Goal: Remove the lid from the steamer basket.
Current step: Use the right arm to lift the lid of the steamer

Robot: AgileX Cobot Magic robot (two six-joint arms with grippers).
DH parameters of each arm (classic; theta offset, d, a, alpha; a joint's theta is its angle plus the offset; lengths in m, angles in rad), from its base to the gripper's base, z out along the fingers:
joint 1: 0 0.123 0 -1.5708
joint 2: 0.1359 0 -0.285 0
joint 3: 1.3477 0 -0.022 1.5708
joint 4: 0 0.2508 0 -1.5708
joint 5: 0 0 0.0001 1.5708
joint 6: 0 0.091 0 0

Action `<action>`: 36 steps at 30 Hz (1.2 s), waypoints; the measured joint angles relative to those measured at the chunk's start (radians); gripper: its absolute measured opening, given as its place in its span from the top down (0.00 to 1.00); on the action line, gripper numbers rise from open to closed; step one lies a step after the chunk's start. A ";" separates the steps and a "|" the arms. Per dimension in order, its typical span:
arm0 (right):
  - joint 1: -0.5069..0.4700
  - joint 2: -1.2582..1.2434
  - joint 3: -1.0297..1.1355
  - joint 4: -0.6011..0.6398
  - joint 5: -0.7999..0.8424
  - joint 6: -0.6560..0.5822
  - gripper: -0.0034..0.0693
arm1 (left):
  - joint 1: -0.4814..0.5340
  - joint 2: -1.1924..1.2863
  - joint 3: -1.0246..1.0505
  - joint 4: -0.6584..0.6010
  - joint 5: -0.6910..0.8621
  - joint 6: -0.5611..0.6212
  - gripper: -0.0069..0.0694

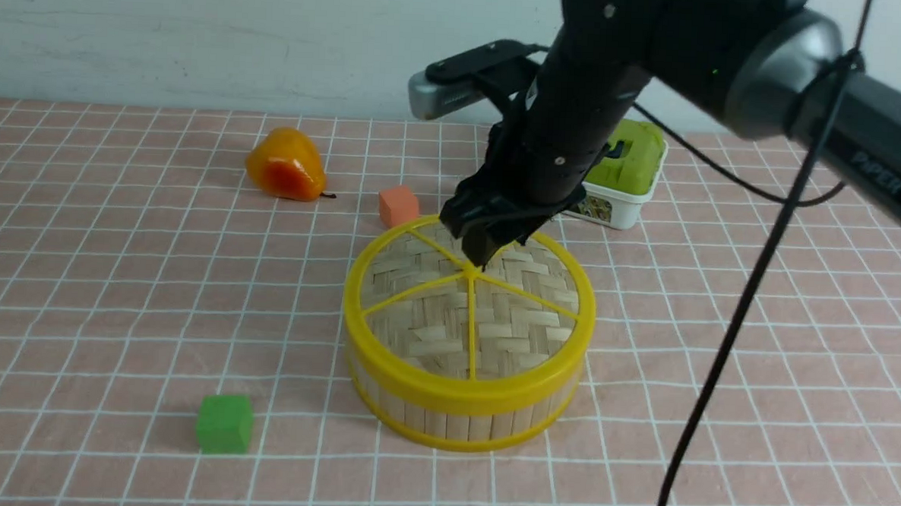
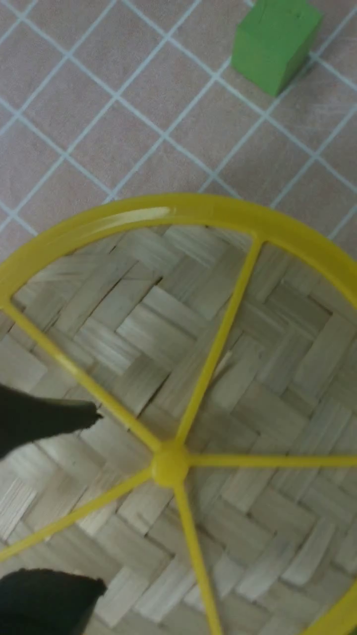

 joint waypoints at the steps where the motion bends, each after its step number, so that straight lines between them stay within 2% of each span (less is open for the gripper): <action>1: 0.006 0.009 0.000 0.003 -0.016 0.005 0.39 | 0.000 0.000 0.000 0.000 0.000 0.000 0.60; 6: 0.018 0.041 -0.001 -0.027 -0.123 0.068 0.37 | 0.000 0.000 0.000 0.000 0.000 0.000 0.60; 11: 0.018 0.066 -0.002 -0.089 -0.144 0.126 0.43 | 0.000 0.000 0.000 0.000 0.000 0.000 0.60; 16: 0.018 0.089 -0.002 -0.088 -0.141 0.130 0.50 | 0.000 0.000 0.000 0.000 0.000 0.000 0.60; 20: 0.018 0.104 -0.002 -0.068 -0.136 0.130 0.58 | 0.000 0.000 0.000 0.000 0.000 0.000 0.60; 22: 0.018 0.105 -0.002 -0.063 -0.128 0.130 0.65 | 0.000 0.000 0.000 0.000 0.000 0.000 0.60; 24: 0.018 0.105 -0.002 -0.062 -0.121 0.130 0.77 | 0.000 0.000 0.000 0.000 0.000 0.000 0.60; 25: 0.018 0.105 -0.002 -0.062 -0.121 0.130 0.77 | 0.000 0.000 0.000 0.000 0.000 0.000 0.60; 26: 0.018 0.105 -0.002 -0.061 -0.121 0.130 0.85 | 0.000 0.000 0.000 0.000 0.000 0.000 0.60; 36: 0.018 0.073 -0.095 -0.073 -0.004 0.087 0.84 | 0.000 0.000 0.000 0.000 0.000 0.000 0.60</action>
